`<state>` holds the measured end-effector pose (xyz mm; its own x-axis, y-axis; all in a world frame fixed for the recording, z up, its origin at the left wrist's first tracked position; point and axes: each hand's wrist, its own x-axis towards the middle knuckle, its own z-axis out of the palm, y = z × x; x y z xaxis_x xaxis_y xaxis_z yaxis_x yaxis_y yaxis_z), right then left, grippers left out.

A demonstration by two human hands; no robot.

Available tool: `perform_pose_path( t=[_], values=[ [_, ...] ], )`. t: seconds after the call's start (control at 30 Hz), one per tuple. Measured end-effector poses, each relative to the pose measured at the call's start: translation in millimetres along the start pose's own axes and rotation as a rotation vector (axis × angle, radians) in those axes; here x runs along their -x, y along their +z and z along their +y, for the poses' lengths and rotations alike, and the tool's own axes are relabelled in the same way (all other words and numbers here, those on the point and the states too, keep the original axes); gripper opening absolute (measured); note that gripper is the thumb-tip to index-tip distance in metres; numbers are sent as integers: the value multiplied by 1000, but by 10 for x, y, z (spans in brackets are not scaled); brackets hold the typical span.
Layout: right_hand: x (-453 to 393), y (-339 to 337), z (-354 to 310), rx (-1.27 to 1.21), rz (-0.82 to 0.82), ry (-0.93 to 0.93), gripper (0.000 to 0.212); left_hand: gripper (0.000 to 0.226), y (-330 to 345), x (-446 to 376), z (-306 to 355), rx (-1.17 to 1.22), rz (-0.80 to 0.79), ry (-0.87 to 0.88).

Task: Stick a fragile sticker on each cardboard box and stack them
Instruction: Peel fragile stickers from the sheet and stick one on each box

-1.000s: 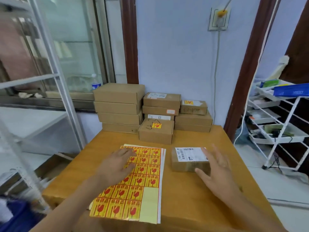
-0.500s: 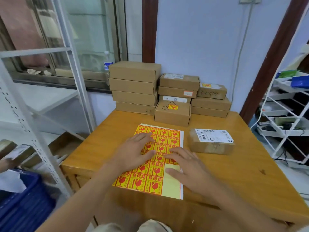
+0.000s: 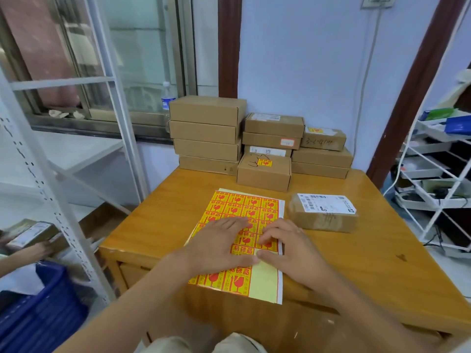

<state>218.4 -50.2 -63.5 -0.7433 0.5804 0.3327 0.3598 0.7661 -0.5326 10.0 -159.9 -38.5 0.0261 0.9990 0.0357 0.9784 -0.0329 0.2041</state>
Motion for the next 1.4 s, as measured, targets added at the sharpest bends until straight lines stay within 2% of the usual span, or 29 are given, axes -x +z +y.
perform_pose_path(
  t=[0.07,0.13,0.43,0.57,0.73,0.8,0.87,0.97,1.1,1.13,1.27,1.4],
  values=[
    [-9,-21,-15,-62,10,19,10,100,109,15,27,10,8,-22],
    [-14,-40,-36,-78,24,30,17,101,141,1,46,4,14,-30],
    [-35,-41,-40,105,15,-44,19,96,148,7,68,41,96,-32],
    [-99,-90,-4,230,-24,-170,22,94,155,-3,60,31,102,-41],
    [-189,-104,66,113,-75,-193,25,94,174,-20,43,23,102,-42],
    [-203,-88,87,69,-62,-191,20,93,184,-27,44,28,111,-51],
    [-237,-97,97,-3,-13,-148,14,95,181,-36,44,24,102,-56],
    [-277,-142,89,-62,90,-54,18,97,165,-43,48,24,78,-58],
    [-170,-88,32,22,-17,-144,32,97,162,-22,52,23,86,-57],
    [-162,-74,33,49,-37,-152,33,97,165,-21,53,22,84,-56],
    [-228,-119,87,-31,19,-82,13,97,176,-45,51,31,86,-50],
    [-180,-93,31,50,1,-132,23,97,187,-43,44,23,90,-42]
  ],
)
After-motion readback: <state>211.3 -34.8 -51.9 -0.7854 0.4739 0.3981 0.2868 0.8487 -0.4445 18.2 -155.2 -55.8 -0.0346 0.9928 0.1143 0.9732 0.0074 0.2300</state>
